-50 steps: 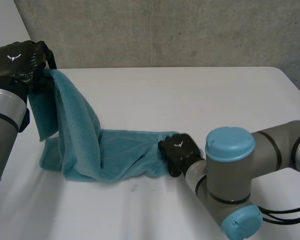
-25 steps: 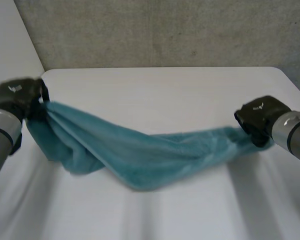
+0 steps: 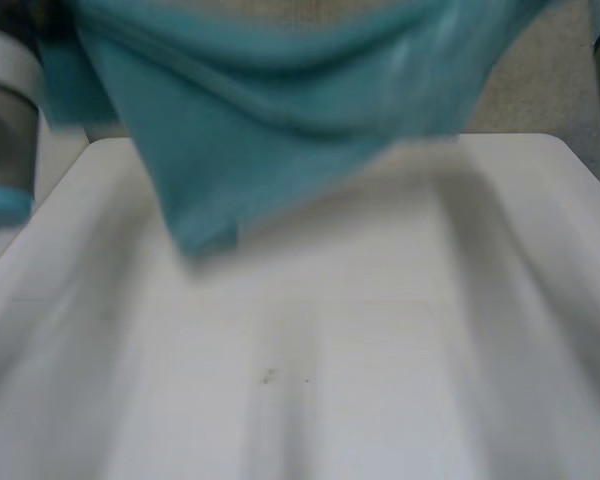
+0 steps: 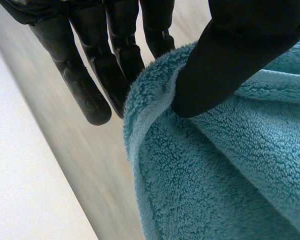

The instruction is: Fold the laundry

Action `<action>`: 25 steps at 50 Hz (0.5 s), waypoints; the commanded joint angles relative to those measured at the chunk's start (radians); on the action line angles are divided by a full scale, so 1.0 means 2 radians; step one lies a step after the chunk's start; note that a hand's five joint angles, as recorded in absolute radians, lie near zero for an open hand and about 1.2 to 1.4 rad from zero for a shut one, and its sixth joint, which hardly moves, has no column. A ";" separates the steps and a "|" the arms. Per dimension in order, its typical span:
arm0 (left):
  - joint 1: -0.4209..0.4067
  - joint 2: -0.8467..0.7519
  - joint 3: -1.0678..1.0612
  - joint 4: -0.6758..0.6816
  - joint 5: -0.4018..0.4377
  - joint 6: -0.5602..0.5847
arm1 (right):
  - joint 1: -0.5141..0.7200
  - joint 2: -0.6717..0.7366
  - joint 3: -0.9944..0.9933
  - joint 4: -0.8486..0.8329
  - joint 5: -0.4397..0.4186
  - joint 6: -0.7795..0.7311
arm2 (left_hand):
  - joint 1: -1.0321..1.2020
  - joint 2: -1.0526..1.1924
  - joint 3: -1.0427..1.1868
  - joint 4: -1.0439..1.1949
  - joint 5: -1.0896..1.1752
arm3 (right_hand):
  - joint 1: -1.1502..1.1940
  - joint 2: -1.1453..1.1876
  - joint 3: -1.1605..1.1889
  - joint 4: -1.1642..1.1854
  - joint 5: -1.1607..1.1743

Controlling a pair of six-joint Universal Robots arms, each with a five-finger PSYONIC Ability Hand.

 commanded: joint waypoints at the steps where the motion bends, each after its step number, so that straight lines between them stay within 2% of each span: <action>1: -0.007 0.045 -0.023 0.088 -0.022 -0.006 | 0.002 -0.020 0.022 0.010 0.003 0.006 | 0.155 0.098 0.101 0.100 0.117 | 0.213 0.107 0.105 0.102 0.123; 9: -0.005 0.046 -0.097 0.032 -0.023 -0.010 | -0.003 -0.044 0.109 0.058 -0.038 0.007 | 0.155 0.098 0.101 0.100 0.117 | 0.213 0.107 0.105 0.102 0.123; 17: -0.006 0.067 -0.155 0.019 -0.024 -0.010 | -0.005 -0.086 0.176 0.059 -0.044 0.007 | 0.155 0.098 0.101 0.100 0.117 | 0.213 0.107 0.105 0.102 0.123; 25: -0.005 0.087 -0.194 0.020 -0.022 -0.010 | -0.006 -0.092 0.208 0.059 -0.046 0.008 | 0.155 0.098 0.101 0.100 0.117 | 0.213 0.107 0.105 0.102 0.123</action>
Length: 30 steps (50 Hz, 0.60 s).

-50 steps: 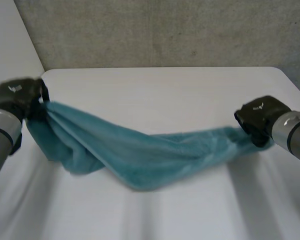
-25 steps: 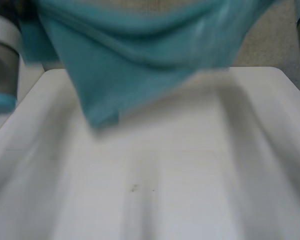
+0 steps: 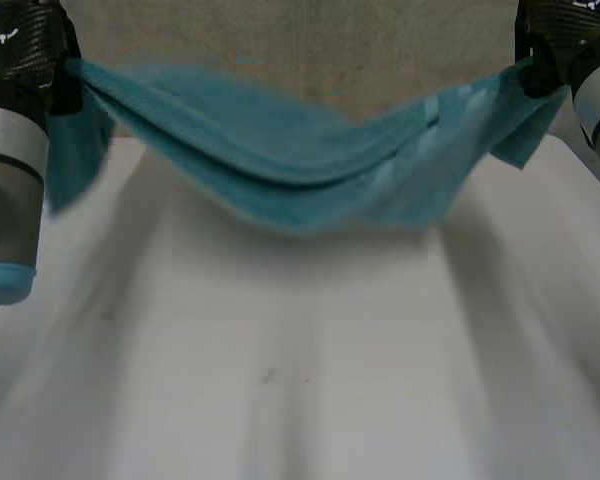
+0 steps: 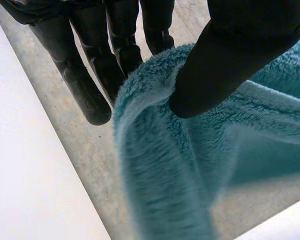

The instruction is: Fold the laundry

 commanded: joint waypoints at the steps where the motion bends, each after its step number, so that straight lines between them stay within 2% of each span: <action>1: 0.000 0.013 -0.034 0.002 0.001 0.001 | -0.002 -0.003 0.030 -0.002 0.001 0.000 | 0.155 0.096 0.099 0.100 0.117 | 0.213 0.105 0.104 0.102 0.121; 7: -0.001 -0.005 -0.078 -0.002 0.002 0.001 | -0.013 0.026 0.055 -0.005 0.000 0.003 | 0.155 0.096 0.099 0.100 0.117 | 0.213 0.105 0.104 0.102 0.121; 9: -0.004 -0.016 -0.090 -0.005 0.002 0.004 | -0.024 0.070 0.066 -0.004 0.000 0.001 | 0.155 0.096 0.099 0.100 0.117 | 0.213 0.105 0.104 0.102 0.121; 16: -0.023 -0.063 -0.105 -0.026 0.003 0.006 | -0.026 0.141 0.063 -0.006 0.004 -0.003 | 0.155 0.096 0.099 0.100 0.117 | 0.213 0.105 0.104 0.102 0.121; 17: -0.026 -0.073 -0.104 -0.031 0.003 0.006 | -0.028 0.158 0.059 -0.004 0.007 -0.003 | 0.155 0.096 0.099 0.100 0.117 | 0.047 -0.061 -0.062 -0.065 -0.045; 18: -0.027 -0.082 -0.102 -0.035 0.002 0.006 | -0.028 0.158 0.059 -0.004 0.007 -0.003 | 0.155 0.096 0.099 0.100 0.117 | 0.045 -0.063 -0.064 -0.066 -0.047; 19: -0.027 -0.082 -0.102 -0.035 0.002 0.006 | -0.028 0.171 0.052 -0.003 0.011 -0.003 | 0.155 0.096 0.099 0.100 0.117 | -0.189 -0.297 -0.298 -0.300 -0.281; 20: -0.027 -0.091 -0.101 -0.038 0.002 0.006 | -0.028 0.171 0.052 -0.003 0.011 -0.003 | 0.155 0.096 0.099 0.100 0.117 | -0.191 -0.299 -0.300 -0.303 -0.283; 21: -0.027 -0.091 -0.101 -0.038 0.002 0.006 | -0.028 0.177 0.049 -0.002 0.015 -0.001 | 0.155 0.096 0.099 0.100 0.117 | -0.286 -0.394 -0.395 -0.397 -0.378; 26: -0.025 -0.098 -0.095 -0.039 0.002 0.005 | -0.032 0.154 0.060 -0.004 0.027 0.006 | 0.155 0.096 0.099 0.100 0.117 | -0.351 -0.459 -0.460 -0.463 -0.443; 30: -0.022 -0.094 -0.094 -0.039 0.002 0.004 | -0.031 0.077 0.114 -0.008 0.025 0.008 | 0.155 0.096 0.099 0.100 0.117 | -0.341 -0.449 -0.450 -0.453 -0.433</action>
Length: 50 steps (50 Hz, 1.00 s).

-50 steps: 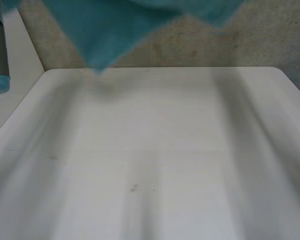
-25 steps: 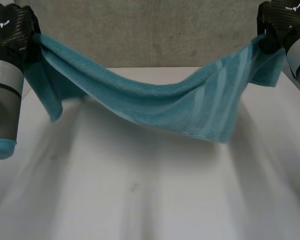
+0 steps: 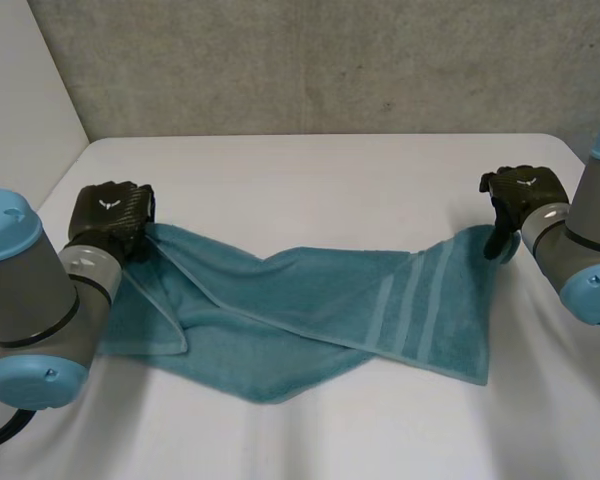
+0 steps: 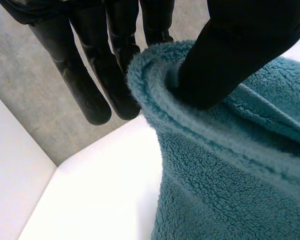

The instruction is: Fold the laundry

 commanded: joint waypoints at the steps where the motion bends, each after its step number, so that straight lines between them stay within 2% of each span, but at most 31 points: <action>1: 0.006 0.004 0.005 0.000 0.000 -0.002 | 0.000 -0.088 0.056 -0.005 0.005 0.004 | 0.147 0.096 0.099 0.100 0.110 | 0.005 -0.014 -0.008 -0.007 -0.006; 4: 0.008 0.006 0.003 0.000 0.000 -0.002 | 0.002 -0.127 0.103 -0.008 -0.007 0.004 | 0.147 0.096 0.099 0.100 0.110 | 0.014 -0.005 0.001 0.002 0.003; 9: 0.009 0.008 0.001 -0.001 -0.001 -0.003 | 0.010 -0.191 0.211 -0.003 -0.067 0.003 | 0.147 0.096 0.099 0.100 0.110 | 0.068 0.050 0.055 0.056 0.057; 15: 0.009 0.010 0.000 -0.001 -0.001 -0.004 | 0.021 -0.206 0.299 -0.010 -0.103 0.004 | 0.147 0.096 0.099 0.100 0.110 | 0.129 0.111 0.117 0.118 0.118; 21: 0.009 0.011 0.000 -0.001 -0.001 -0.005 | 0.024 -0.202 0.337 -0.049 -0.103 0.006 | 0.147 0.096 0.099 0.100 0.110 | 0.152 0.133 0.139 0.140 0.141; 26: 0.009 0.012 -0.002 -0.001 -0.001 -0.005 | 0.023 -0.172 0.360 -0.101 -0.100 0.004 | 0.147 0.096 0.099 0.100 0.110 | 0.179 0.161 0.167 0.168 0.168; 36: 0.009 0.012 -0.003 -0.001 -0.001 -0.005 | 0.024 -0.125 0.362 -0.114 -0.099 0.001 | 0.147 0.096 0.099 0.100 0.110 | 0.196 0.177 0.183 0.184 0.185; 50: 0.009 0.012 -0.004 -0.001 -0.001 -0.005 | 0.024 -0.121 0.363 -0.121 -0.097 0.001 | 0.147 0.096 0.099 0.100 0.110 | 0.191 0.173 0.179 0.179 0.180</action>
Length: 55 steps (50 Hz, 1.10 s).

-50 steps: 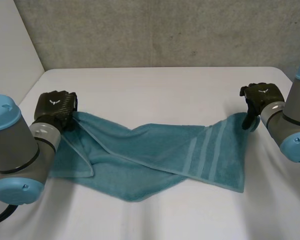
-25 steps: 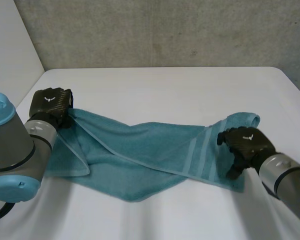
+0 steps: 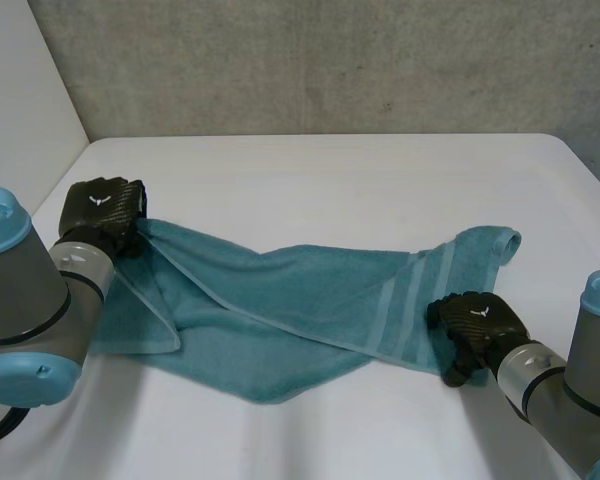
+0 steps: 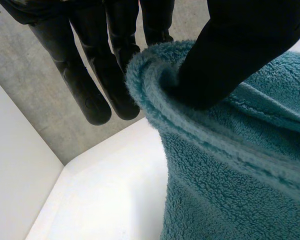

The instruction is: Fold the laundry

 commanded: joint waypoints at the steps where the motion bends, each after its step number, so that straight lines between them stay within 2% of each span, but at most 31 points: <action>1: 0.001 0.000 0.000 0.000 0.000 -0.001 | 0.000 -0.001 0.002 -0.004 0.002 0.000 | 0.147 0.096 0.099 0.100 0.110 | 0.089 0.047 0.044 0.046 0.055; 29: -0.002 0.000 -0.002 -0.001 0.000 -0.001 | -0.001 0.005 -0.014 -0.045 0.018 -0.008 | 0.147 0.096 0.099 0.100 0.110 | 0.127 0.085 0.083 0.084 0.094; 37: -0.002 0.000 -0.003 -0.001 0.000 -0.001 | -0.005 0.023 -0.021 -0.059 0.019 -0.022 | 0.147 0.096 0.099 0.100 0.110 | 0.230 0.188 0.185 0.187 0.196; 39: -0.002 0.000 -0.004 -0.001 0.000 -0.001 | -0.007 0.023 -0.022 -0.060 0.018 -0.031 | 0.147 0.096 0.099 0.100 0.110 | 0.359 0.316 0.314 0.315 0.325; 40: -0.002 0.000 -0.004 -0.001 0.000 -0.001 | -0.007 0.023 -0.022 -0.060 0.018 -0.031 | 0.147 0.096 0.099 0.100 0.110 | 0.359 0.317 0.315 0.316 0.325; 41: -0.002 0.000 -0.004 -0.001 0.000 -0.001 | -0.007 0.023 -0.022 -0.061 0.018 -0.034 | 0.147 0.096 0.099 0.100 0.110 | 0.451 0.409 0.406 0.408 0.417; 46: -0.001 0.000 -0.004 -0.001 0.000 0.001 | -0.008 0.019 -0.030 -0.063 0.019 -0.036 | 0.147 0.096 0.099 0.100 0.110 | 0.457 0.415 0.412 0.414 0.423; 48: 0.001 0.001 -0.004 -0.002 0.000 0.002 | -0.008 0.010 -0.033 -0.061 0.021 -0.036 | 0.147 0.096 0.099 0.100 0.110 | 0.457 0.415 0.412 0.414 0.423; 50: 0.001 0.002 -0.003 -0.013 0.000 0.004 | -0.011 -0.050 -0.045 -0.054 0.031 -0.036 | 0.147 0.096 0.099 0.100 0.110 | 0.457 0.415 0.412 0.414 0.423; 51: 0.001 0.002 -0.003 -0.013 0.000 0.004 | -0.011 -0.050 -0.045 -0.054 0.031 -0.036 | 0.147 0.096 0.099 0.100 0.110 | 0.457 0.415 0.412 0.414 0.423; 53: 0.001 0.005 -0.002 -0.024 0.001 0.006 | -0.014 -0.146 -0.060 -0.025 0.035 -0.041 | 0.147 0.096 0.099 0.100 0.110 | 0.457 0.415 0.412 0.414 0.423; 54: 0.001 0.013 0.000 -0.038 0.001 0.007 | -0.014 -0.147 -0.060 -0.025 0.035 -0.041 | 0.147 0.096 0.099 0.100 0.110 | 0.457 0.415 0.412 0.414 0.423; 55: 0.003 0.024 0.002 -0.054 0.001 0.007 | -0.021 -0.183 -0.077 0.014 0.031 -0.051 | 0.147 0.096 0.099 0.100 0.110 | 0.457 0.415 0.412 0.414 0.423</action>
